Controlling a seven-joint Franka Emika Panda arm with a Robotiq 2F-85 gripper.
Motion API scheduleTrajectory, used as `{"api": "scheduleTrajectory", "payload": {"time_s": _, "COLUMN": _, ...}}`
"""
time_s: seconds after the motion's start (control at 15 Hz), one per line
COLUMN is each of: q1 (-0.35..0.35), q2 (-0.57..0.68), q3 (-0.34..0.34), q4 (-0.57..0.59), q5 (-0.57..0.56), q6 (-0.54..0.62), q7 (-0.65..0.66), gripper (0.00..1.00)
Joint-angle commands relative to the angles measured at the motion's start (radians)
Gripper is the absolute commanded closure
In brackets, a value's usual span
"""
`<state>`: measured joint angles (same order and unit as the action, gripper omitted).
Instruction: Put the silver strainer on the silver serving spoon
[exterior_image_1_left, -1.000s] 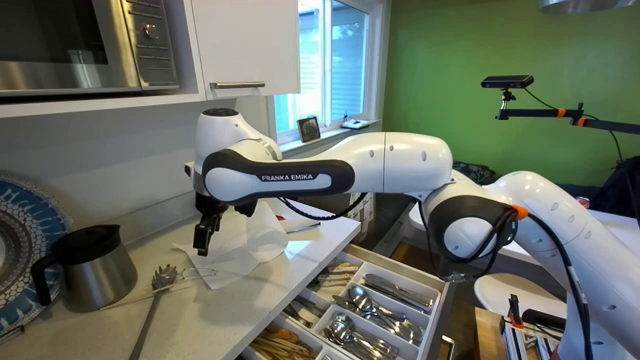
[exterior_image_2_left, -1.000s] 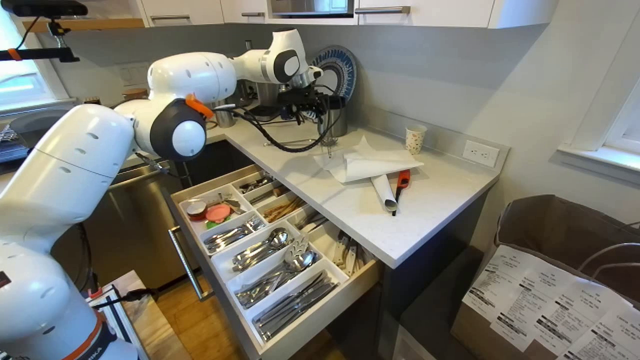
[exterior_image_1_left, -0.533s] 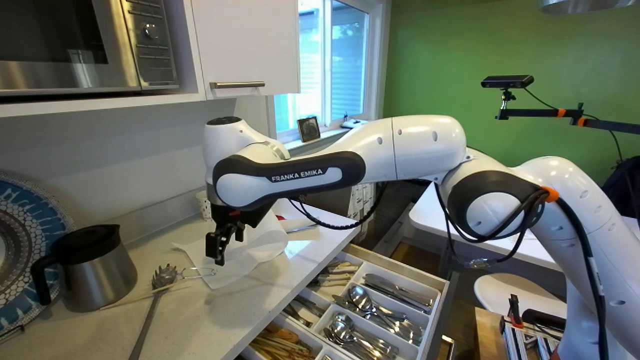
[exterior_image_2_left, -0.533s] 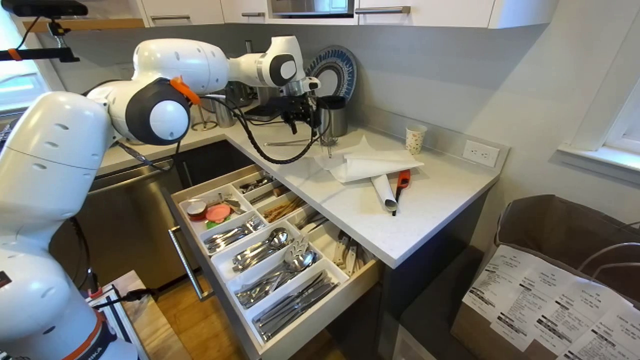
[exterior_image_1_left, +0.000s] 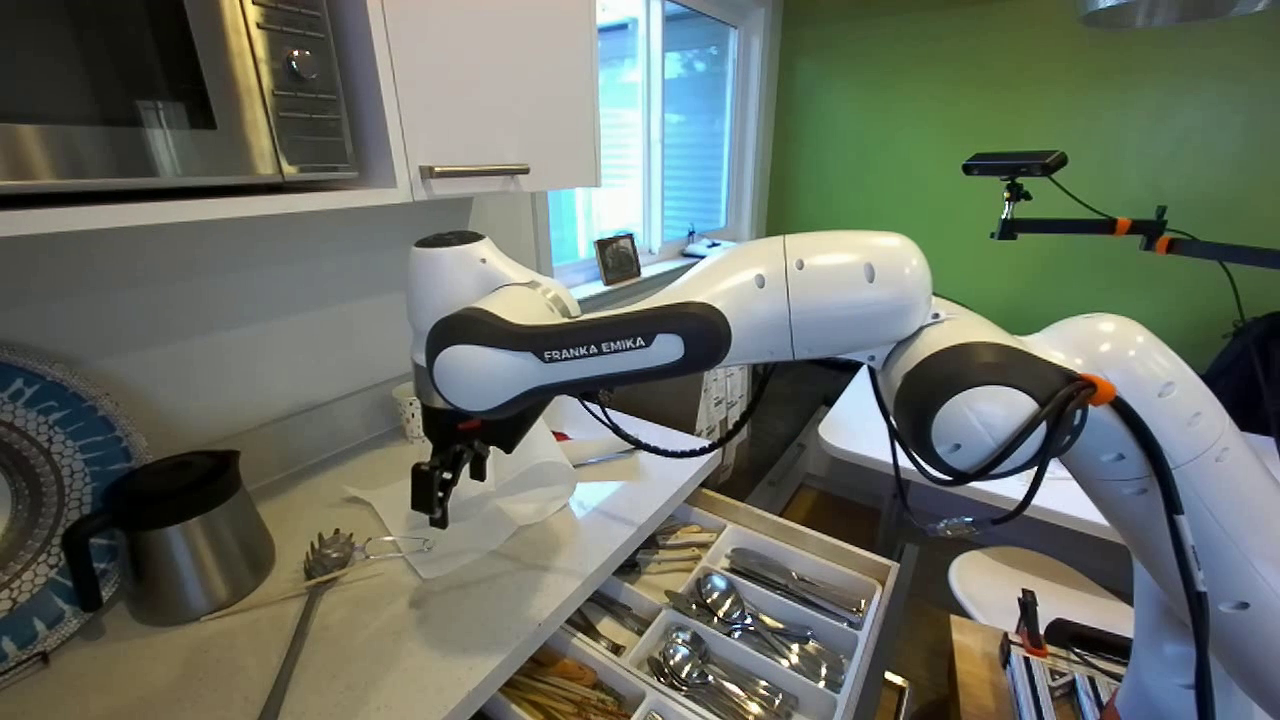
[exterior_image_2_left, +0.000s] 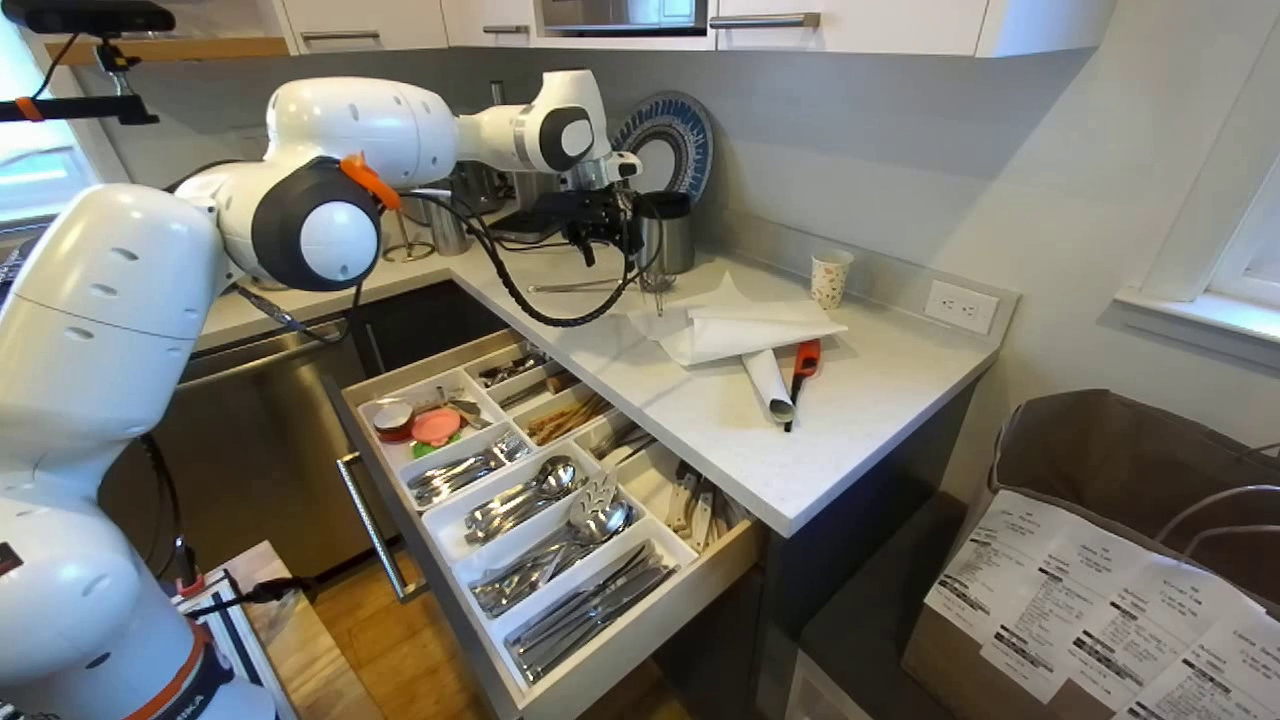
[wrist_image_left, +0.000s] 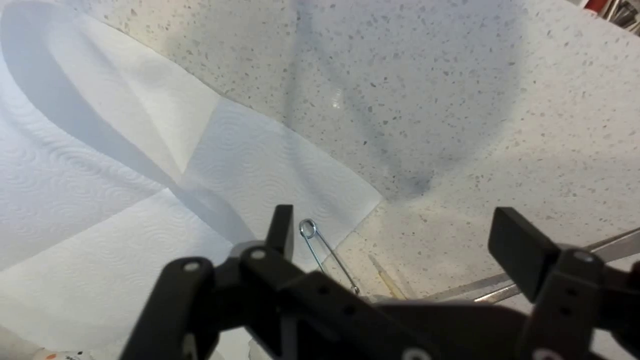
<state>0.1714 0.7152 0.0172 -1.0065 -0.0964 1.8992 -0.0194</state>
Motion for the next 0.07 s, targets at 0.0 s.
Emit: {"api": "scheduleTrajectory", "payload": {"time_s": 0.0, "q1": 0.0, "q2": 0.0, "q3": 0.0, "q4": 0.0, "q5": 0.0, "q6": 0.0, "q7": 0.0, "gripper": 0.0}}
